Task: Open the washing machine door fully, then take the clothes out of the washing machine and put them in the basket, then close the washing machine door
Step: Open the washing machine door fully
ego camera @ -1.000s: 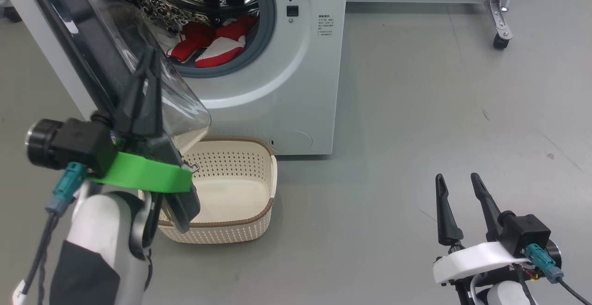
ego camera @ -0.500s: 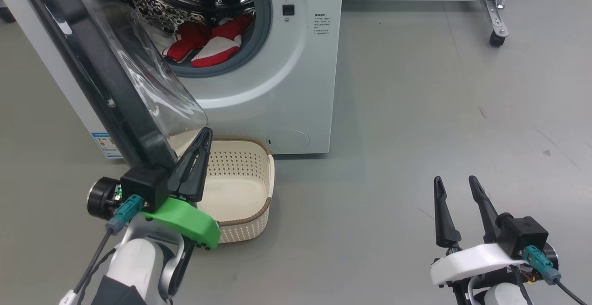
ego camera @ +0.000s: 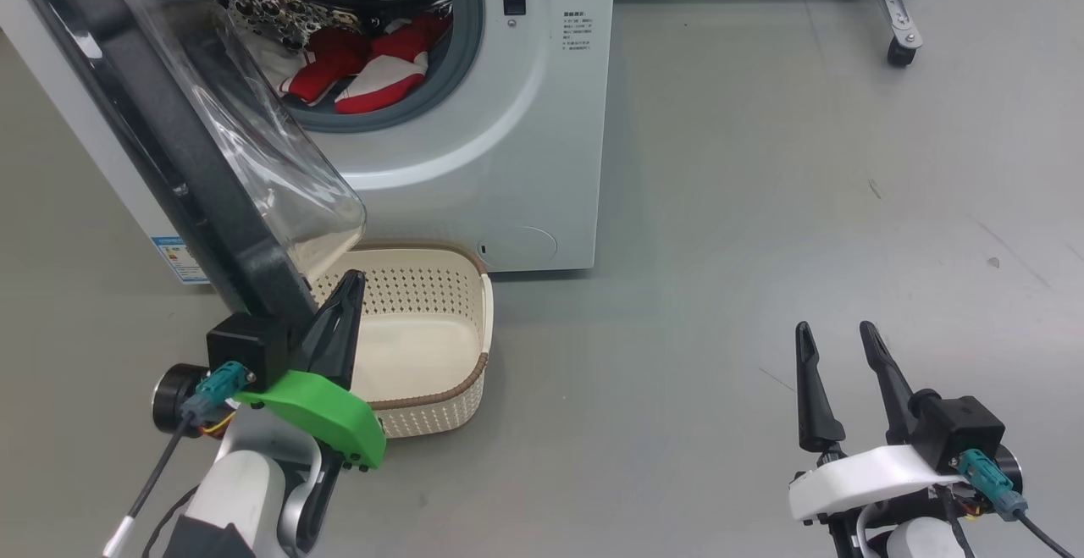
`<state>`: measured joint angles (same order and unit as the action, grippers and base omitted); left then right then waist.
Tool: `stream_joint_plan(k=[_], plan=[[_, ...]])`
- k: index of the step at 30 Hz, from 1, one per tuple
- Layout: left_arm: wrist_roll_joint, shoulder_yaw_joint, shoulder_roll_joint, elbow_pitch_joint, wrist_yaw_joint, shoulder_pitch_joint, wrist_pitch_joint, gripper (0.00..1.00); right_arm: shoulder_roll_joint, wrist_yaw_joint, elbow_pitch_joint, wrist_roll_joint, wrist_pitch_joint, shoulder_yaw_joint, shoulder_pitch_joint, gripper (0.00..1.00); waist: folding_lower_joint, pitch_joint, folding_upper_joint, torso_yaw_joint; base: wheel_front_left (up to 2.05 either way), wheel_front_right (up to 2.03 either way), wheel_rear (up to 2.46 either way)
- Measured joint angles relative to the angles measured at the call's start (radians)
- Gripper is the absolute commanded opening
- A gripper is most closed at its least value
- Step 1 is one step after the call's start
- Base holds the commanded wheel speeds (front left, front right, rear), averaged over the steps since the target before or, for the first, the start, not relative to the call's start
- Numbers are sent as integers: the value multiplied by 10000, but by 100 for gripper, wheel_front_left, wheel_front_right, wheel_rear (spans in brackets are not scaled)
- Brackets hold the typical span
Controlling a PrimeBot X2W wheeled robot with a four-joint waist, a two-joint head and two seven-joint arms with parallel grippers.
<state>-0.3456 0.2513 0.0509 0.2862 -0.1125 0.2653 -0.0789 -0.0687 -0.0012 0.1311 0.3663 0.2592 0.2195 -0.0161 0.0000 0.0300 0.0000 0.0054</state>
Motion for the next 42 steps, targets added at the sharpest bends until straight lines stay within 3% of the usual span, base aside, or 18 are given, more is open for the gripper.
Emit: stream_joint_plan(k=[22, 42], plan=[[-140, -512, -6, 1131, 61, 57, -205, 0, 84, 107, 109, -71, 0, -272, 0, 100, 0, 62, 0, 29, 0, 0, 0], [-242, -479, -119, 1814, 19, 277, -685, 0, 125, 257, 105, -163, 0, -487, -104, 100, 0, 8, 0, 1260, 0, 0, 0]])
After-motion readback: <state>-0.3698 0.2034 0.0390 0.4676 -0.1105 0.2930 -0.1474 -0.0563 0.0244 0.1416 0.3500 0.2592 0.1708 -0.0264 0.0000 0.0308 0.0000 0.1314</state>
